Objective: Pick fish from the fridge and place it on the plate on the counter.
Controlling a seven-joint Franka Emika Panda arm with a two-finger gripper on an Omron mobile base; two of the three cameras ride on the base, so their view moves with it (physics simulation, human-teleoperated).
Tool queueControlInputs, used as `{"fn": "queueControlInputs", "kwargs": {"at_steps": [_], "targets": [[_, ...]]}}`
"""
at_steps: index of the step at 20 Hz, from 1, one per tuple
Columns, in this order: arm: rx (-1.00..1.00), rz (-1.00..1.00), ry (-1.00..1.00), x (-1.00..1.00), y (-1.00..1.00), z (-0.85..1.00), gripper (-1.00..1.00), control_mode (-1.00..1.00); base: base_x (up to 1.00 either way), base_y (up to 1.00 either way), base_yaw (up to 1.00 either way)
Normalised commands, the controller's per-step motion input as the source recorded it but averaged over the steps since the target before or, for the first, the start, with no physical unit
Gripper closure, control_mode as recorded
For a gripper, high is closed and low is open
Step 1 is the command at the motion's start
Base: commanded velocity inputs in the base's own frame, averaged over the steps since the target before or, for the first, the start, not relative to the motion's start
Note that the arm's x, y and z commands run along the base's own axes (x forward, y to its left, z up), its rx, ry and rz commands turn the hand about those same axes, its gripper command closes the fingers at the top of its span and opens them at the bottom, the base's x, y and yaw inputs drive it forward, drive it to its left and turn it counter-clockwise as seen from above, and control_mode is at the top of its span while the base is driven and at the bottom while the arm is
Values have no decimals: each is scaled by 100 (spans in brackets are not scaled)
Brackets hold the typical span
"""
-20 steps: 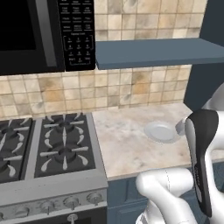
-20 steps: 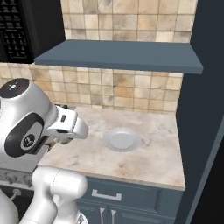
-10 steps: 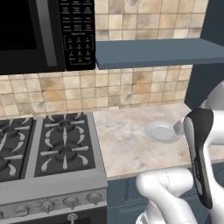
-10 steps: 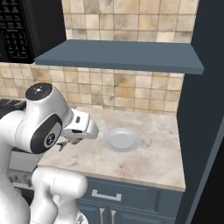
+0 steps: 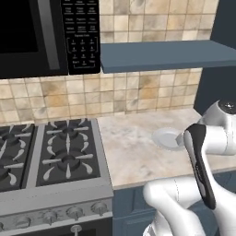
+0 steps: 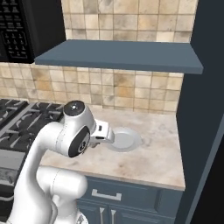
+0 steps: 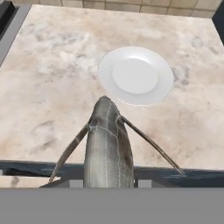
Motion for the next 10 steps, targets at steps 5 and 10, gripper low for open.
{"fn": "queueControlInputs", "kwargs": {"at_steps": [5, 10], "targets": [[0, 0, 0, 60, 0, -56, 100, -100, 0, 0, 0], [0, 0, 0, 55, -2, -35, 100, -100, 0, 0, 0]]}}
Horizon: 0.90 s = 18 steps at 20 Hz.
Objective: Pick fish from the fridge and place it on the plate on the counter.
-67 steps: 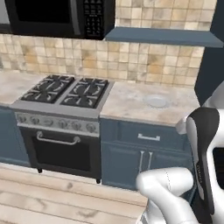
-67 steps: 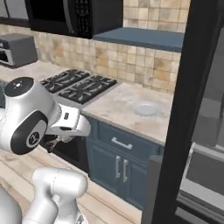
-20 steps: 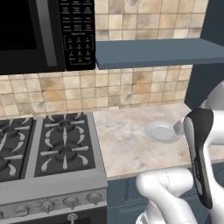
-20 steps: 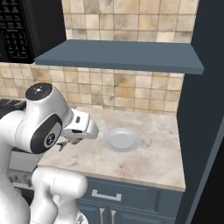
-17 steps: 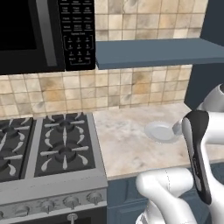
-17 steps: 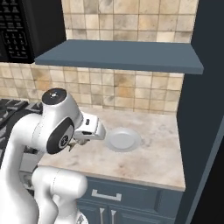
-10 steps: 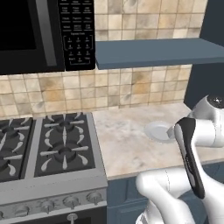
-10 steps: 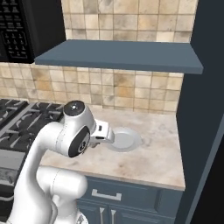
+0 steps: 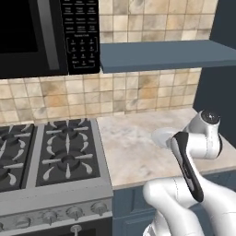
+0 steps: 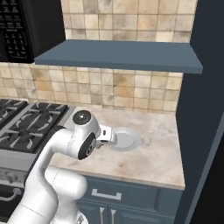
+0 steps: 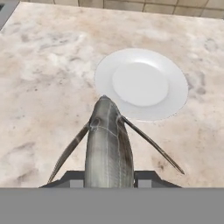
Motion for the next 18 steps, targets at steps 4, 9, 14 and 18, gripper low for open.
{"fn": "queueControlInputs", "kwargs": {"at_steps": [4, 9, 14, 18], "targets": [[4, 0, 0, 42, -14, -12, 100, -100, 0, 0, 0], [4, 0, 1, 34, -21, -1, 100, -100, 0, 0, 0], [4, 0, 6, 40, -13, 0, 100, -100, 0, 0, 0], [1, 0, 9, 46, -1, 0, 100, -100, 0, 0, 0]]}}
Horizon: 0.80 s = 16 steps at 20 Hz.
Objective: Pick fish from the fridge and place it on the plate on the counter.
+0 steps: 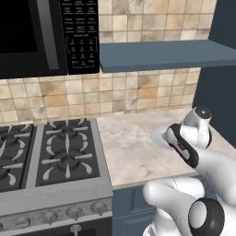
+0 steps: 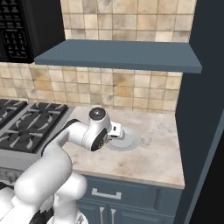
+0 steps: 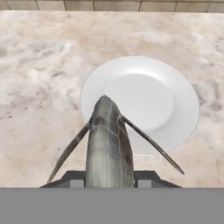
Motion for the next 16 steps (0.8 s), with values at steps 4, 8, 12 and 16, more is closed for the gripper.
{"fn": "queueControlInputs", "kwargs": {"at_steps": [4, 8, 12, 16], "targets": [[0, 0, 8, 40, 0, 0, 100, -100, 0, 0, 0], [0, 0, 5, 34, 0, -7, 100, -100, 0, 0, 0], [0, 0, 1, 28, 0, -21, 100, -100, 0, 0, 0], [0, 0, 0, 19, 0, -32, 100, -100, 0, 0, 0]]}}
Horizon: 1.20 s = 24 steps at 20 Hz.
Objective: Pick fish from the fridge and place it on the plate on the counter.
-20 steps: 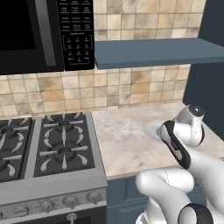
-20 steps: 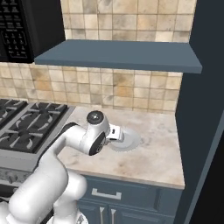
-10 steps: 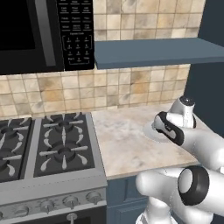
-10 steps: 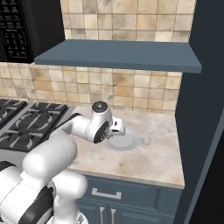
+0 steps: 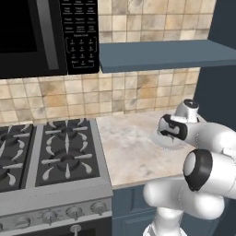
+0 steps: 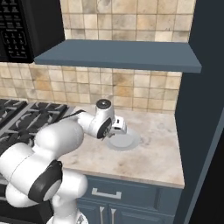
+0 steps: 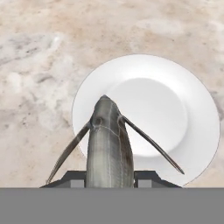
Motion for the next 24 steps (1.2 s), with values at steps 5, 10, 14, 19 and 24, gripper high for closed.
{"fn": "queueControlInputs", "kwargs": {"at_steps": [5, 10, 14, 19, 24], "targets": [[0, 0, 0, 16, 0, -35, 100, -100, 0, 0, 0], [0, 0, 0, 11, -3, -24, 100, -100, 0, 0, 0], [0, 0, 0, 10, -1, -22, 100, -100, 0, 0, 0], [1, 0, 2, 14, -1, -11, 100, -100, 0, 0, 0], [2, 0, 4, 20, 0, -6, 100, -100, 0, 0, 0]]}}
